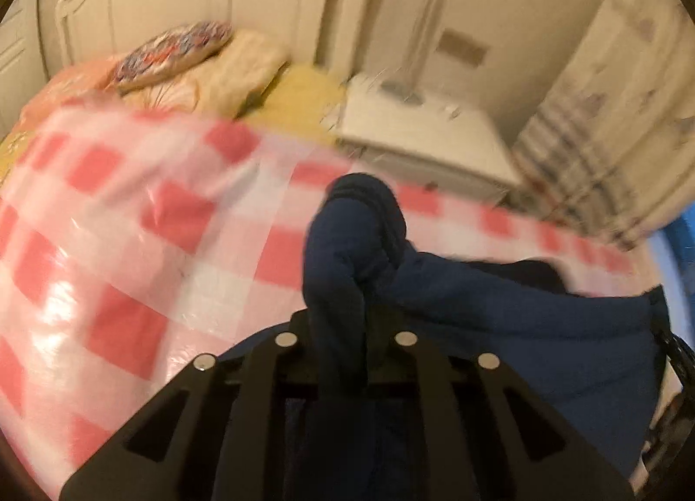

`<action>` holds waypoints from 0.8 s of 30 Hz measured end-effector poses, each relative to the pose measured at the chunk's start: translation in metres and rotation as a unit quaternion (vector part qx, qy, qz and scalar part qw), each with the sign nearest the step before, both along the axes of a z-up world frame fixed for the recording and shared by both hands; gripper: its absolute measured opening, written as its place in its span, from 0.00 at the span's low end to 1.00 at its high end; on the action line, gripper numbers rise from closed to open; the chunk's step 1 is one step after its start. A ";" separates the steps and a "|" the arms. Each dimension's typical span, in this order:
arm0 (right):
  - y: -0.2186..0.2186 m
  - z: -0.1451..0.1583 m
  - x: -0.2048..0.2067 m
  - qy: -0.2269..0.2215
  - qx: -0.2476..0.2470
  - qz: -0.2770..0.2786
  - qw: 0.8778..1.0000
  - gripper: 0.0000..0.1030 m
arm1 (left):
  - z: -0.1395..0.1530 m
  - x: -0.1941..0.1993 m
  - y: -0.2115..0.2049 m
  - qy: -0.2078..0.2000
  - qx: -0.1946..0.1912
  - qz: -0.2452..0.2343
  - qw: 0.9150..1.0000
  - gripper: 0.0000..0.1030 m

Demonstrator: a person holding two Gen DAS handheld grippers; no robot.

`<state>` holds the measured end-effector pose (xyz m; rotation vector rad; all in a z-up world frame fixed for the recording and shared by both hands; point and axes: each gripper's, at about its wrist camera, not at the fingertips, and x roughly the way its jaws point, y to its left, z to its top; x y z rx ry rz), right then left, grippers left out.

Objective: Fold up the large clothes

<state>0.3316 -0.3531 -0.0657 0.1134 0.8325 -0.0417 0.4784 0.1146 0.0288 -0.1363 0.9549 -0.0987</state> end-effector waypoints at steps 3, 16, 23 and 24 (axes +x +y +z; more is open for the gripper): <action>-0.005 -0.037 0.001 0.011 0.044 -0.006 0.999 0.12 | -0.037 0.000 0.004 0.003 0.007 0.010 1.000 0.27; -0.004 -0.032 -0.004 0.022 0.041 -0.005 0.999 0.19 | -0.023 -0.012 0.010 -0.038 0.066 0.090 0.993 0.64; -0.005 0.036 -0.027 -0.047 0.089 -0.022 0.995 0.19 | 0.064 -0.074 -0.032 -0.214 0.114 0.046 0.969 0.98; 0.005 0.044 -0.027 -0.058 0.086 -0.013 0.994 0.19 | 0.065 -0.071 -0.042 -0.202 0.115 0.027 0.972 0.98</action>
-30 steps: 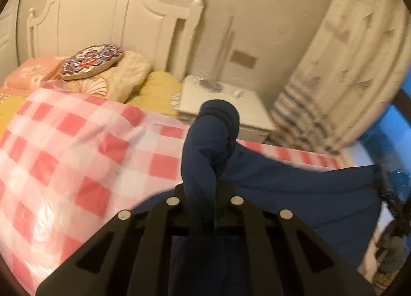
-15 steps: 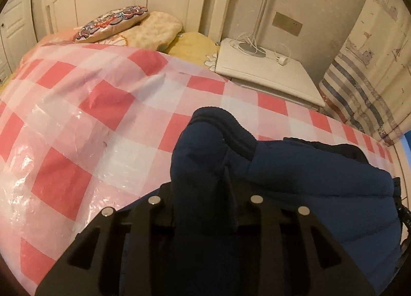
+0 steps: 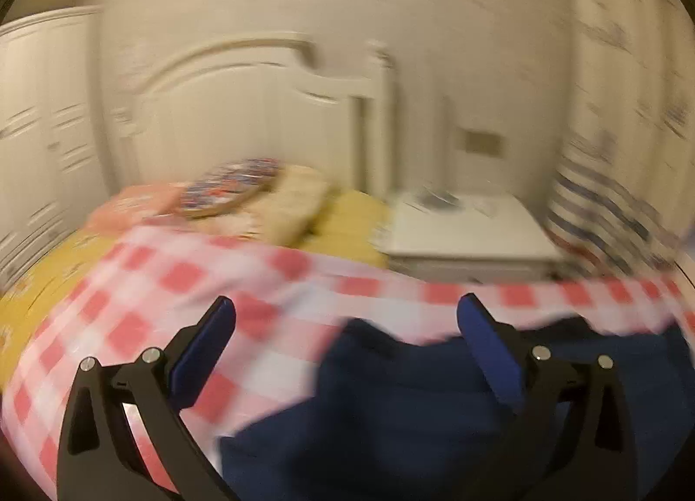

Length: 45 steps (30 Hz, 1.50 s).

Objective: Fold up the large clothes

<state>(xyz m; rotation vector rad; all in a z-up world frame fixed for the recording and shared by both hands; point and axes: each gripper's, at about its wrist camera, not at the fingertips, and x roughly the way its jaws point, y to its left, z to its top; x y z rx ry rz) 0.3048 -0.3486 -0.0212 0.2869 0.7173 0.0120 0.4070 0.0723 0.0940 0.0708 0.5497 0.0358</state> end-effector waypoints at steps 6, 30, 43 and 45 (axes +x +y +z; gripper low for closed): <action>0.111 -0.002 0.023 0.025 -0.095 0.107 0.989 0.59 | -0.040 0.020 -0.052 0.118 0.024 -0.054 0.991 0.98; 0.142 -0.085 0.101 0.108 -0.080 0.119 0.984 0.62 | -0.120 0.079 -0.062 0.189 0.023 -0.106 0.976 0.98; 0.142 -0.088 0.101 0.096 -0.060 0.133 0.985 0.73 | -0.130 0.091 -0.051 0.215 -0.030 -0.122 0.968 0.98; 0.144 -0.087 0.100 0.098 -0.062 0.136 0.984 0.74 | -0.129 0.090 -0.053 0.217 -0.020 -0.122 0.968 0.98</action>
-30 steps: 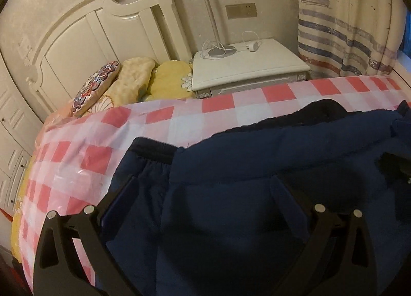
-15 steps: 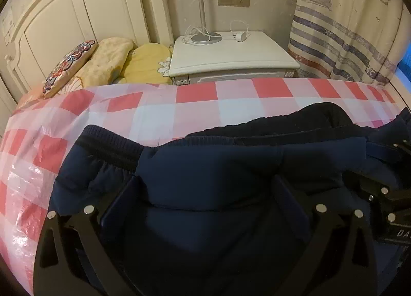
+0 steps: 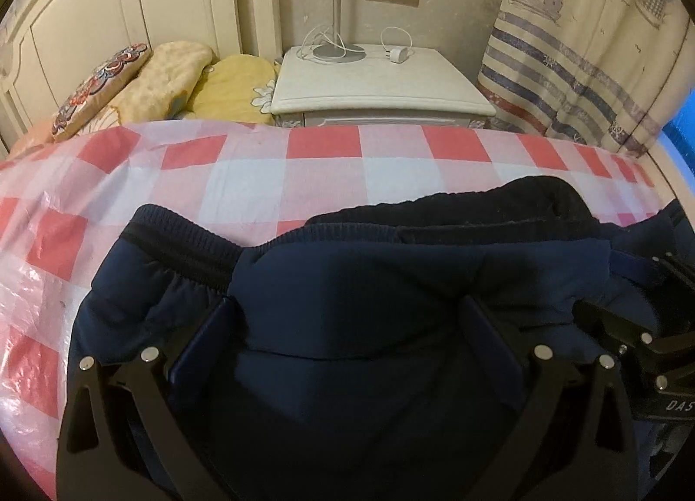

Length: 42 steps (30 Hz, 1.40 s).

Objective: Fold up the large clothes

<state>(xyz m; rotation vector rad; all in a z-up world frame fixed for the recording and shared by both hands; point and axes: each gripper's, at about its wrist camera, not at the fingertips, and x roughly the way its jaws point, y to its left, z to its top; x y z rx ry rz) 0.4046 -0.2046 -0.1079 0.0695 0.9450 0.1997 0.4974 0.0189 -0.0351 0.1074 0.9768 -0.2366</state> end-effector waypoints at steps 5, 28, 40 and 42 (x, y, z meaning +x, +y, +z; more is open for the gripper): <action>-0.017 0.031 -0.020 -0.005 0.010 -0.010 1.000 0.74 | 0.032 -0.012 0.009 -0.020 0.044 0.029 0.998 0.98; -0.121 -0.004 -0.037 -0.029 0.091 -0.090 0.991 0.96 | 0.002 0.000 0.071 0.004 -0.029 0.066 0.997 0.98; 0.028 0.050 -0.104 -0.078 -0.113 0.010 0.990 0.95 | 0.050 -0.087 0.031 -0.103 0.066 0.029 0.992 0.98; 0.036 0.019 -0.097 -0.047 -0.123 0.011 0.991 0.95 | 0.019 -0.083 0.024 -0.067 0.102 0.017 0.992 0.98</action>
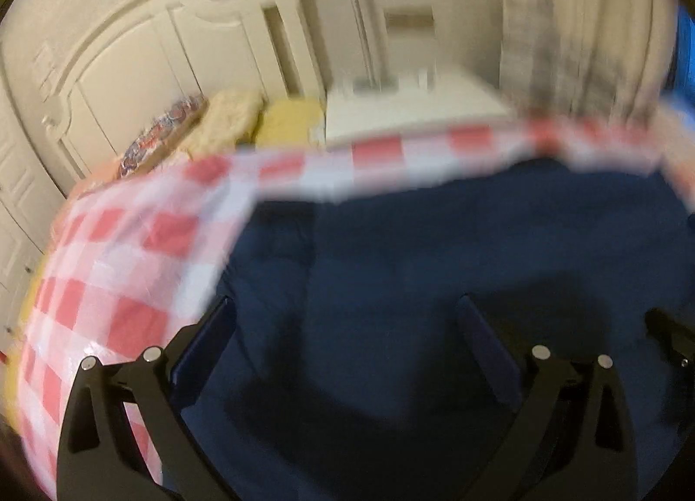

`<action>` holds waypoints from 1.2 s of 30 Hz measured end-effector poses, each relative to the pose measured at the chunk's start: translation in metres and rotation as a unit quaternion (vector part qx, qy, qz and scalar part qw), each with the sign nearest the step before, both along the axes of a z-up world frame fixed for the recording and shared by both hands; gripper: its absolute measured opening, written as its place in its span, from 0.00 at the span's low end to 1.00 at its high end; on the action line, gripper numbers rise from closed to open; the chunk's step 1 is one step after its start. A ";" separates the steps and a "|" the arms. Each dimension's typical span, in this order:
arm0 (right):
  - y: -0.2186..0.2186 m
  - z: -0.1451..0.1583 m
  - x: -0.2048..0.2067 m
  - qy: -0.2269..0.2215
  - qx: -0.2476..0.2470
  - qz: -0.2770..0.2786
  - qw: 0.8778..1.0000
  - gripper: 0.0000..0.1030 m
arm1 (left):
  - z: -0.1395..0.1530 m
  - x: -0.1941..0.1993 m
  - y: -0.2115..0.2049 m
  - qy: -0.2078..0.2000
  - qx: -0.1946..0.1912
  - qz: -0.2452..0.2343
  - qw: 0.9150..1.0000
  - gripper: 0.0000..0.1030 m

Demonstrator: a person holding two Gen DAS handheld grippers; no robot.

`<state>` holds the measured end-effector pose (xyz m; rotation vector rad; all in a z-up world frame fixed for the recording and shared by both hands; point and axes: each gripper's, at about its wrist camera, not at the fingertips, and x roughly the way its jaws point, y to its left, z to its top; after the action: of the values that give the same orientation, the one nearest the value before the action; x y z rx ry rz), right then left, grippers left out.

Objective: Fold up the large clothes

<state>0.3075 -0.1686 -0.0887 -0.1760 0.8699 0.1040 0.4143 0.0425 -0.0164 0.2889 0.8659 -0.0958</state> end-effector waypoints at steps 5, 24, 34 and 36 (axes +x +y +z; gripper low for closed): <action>-0.017 -0.014 0.004 0.001 0.072 -0.006 0.997 0.96 | -0.012 0.009 0.017 0.028 -0.054 0.019 0.998 0.98; -0.096 -0.015 -0.067 -0.039 0.123 -0.067 0.989 0.96 | -0.004 -0.070 0.048 -0.028 -0.064 0.010 0.997 0.98; -0.043 0.018 -0.101 -0.063 0.110 -0.039 0.991 0.95 | -0.010 -0.071 0.043 -0.035 -0.045 0.015 0.998 0.98; -0.013 0.003 -0.101 -0.039 0.068 0.009 0.997 0.95 | -0.011 -0.071 0.042 -0.037 -0.042 0.015 0.998 0.98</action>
<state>0.2065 -0.1814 -0.0855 -0.0594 0.7797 0.1712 0.3435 0.0845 -0.0270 0.2003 0.7907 -0.0924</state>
